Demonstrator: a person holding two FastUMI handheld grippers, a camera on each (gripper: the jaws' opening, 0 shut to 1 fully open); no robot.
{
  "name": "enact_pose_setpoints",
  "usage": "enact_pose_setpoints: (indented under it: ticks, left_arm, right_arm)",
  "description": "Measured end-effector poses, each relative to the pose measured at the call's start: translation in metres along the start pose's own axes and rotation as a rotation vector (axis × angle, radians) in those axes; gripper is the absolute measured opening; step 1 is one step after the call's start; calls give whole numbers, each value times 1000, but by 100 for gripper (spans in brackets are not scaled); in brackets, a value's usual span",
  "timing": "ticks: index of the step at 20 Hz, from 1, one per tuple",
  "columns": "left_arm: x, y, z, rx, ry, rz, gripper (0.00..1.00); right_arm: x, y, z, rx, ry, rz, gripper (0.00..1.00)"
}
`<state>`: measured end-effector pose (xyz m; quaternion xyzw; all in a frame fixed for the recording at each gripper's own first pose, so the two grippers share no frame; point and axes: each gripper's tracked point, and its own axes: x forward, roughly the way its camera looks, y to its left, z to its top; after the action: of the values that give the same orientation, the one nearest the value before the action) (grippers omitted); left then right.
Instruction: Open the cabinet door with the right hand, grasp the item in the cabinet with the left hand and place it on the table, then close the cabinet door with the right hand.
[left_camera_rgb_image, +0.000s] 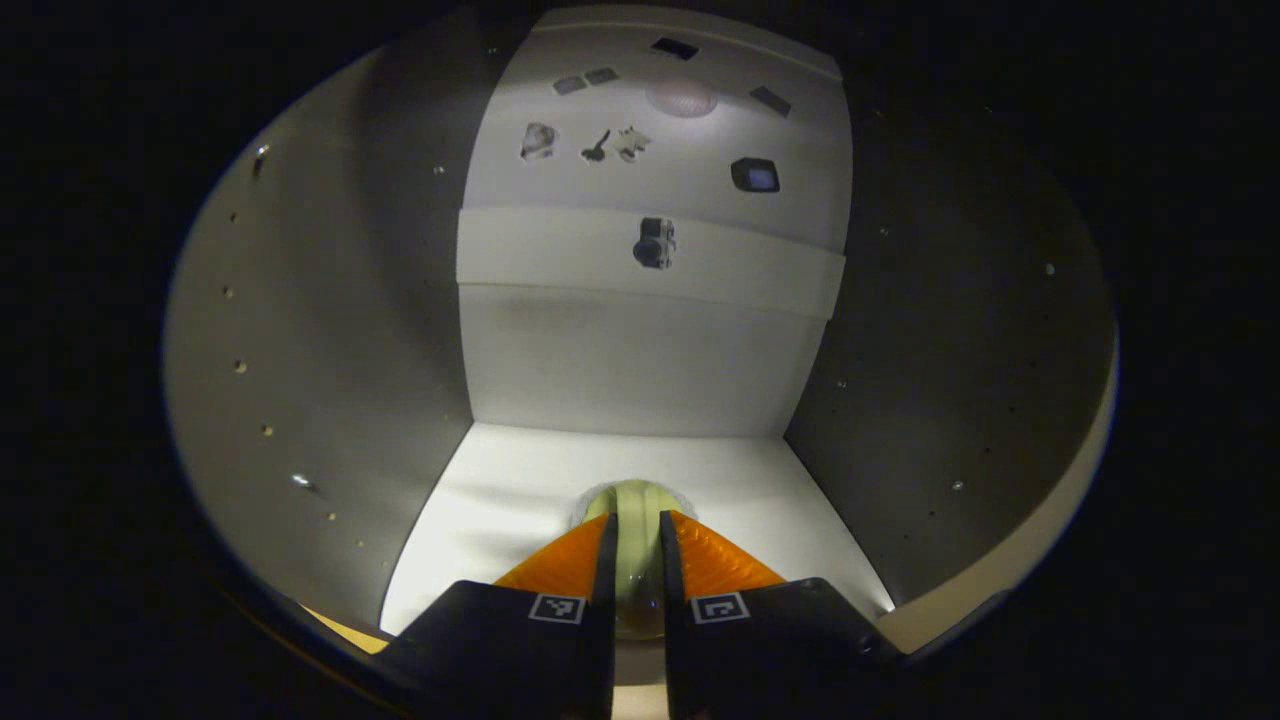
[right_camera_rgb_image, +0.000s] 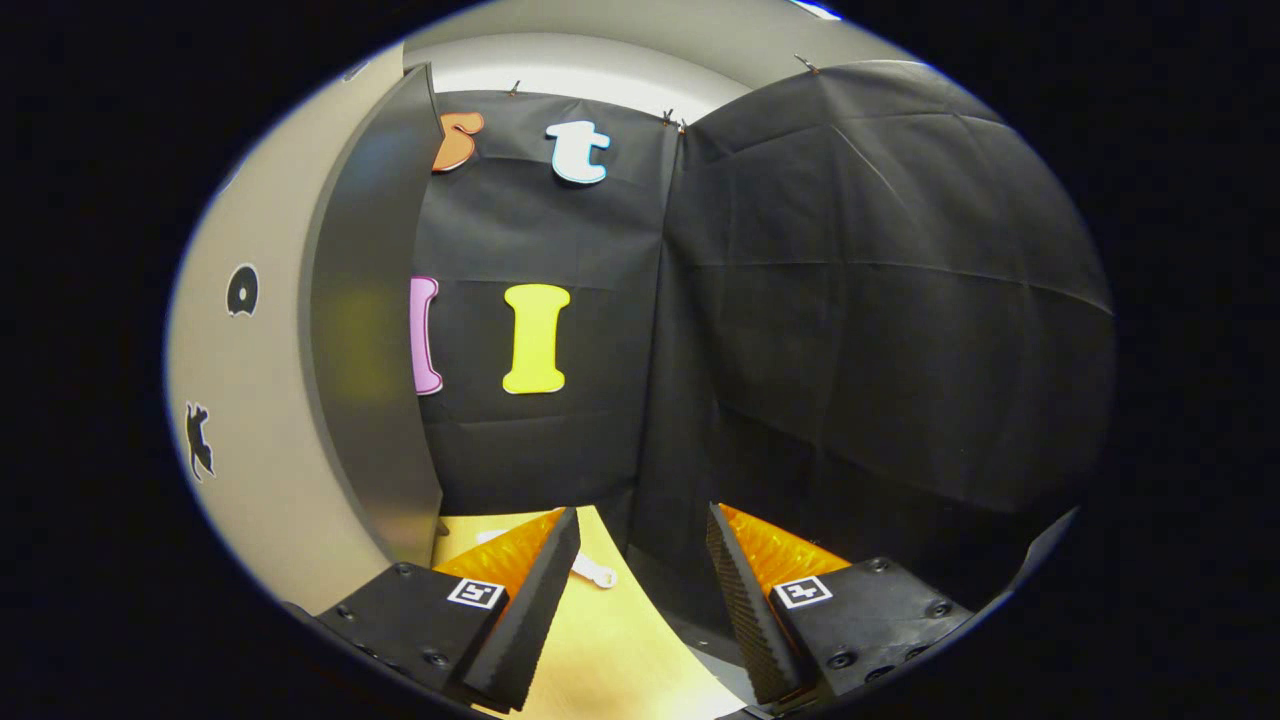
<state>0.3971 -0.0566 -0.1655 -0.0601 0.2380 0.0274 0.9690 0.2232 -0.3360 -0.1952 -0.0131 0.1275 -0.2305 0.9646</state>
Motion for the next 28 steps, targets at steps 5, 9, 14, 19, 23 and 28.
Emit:
enact_pose_setpoints:
  ticks: [5, 9, 14, 19, 23, 28]
  left_arm:
    - [-63, -8, 1, -30, -54, -38, 25]
    - [-114, -8, -8, -55, -83, -41, 24]
    - [-175, -9, -40, -38, -71, -60, 24]
    - [-226, -8, -91, -35, -36, -82, 24]
    - [-249, -16, -137, -39, -2, -99, 24]
    - [-263, -29, -203, 15, 23, -86, 24]
  right_arm:
    - [10, 22, 0, -33, -9, 67, 83]
    - [2, 41, -8, -34, 15, 126, 82]
    - [-47, 50, -1, -16, -22, 155, 82]
    - [-114, 51, -4, 14, -31, 164, 82]
    - [-169, 40, -1, 21, -61, 143, 83]
    - [-224, 20, -9, 37, -82, 113, 83]
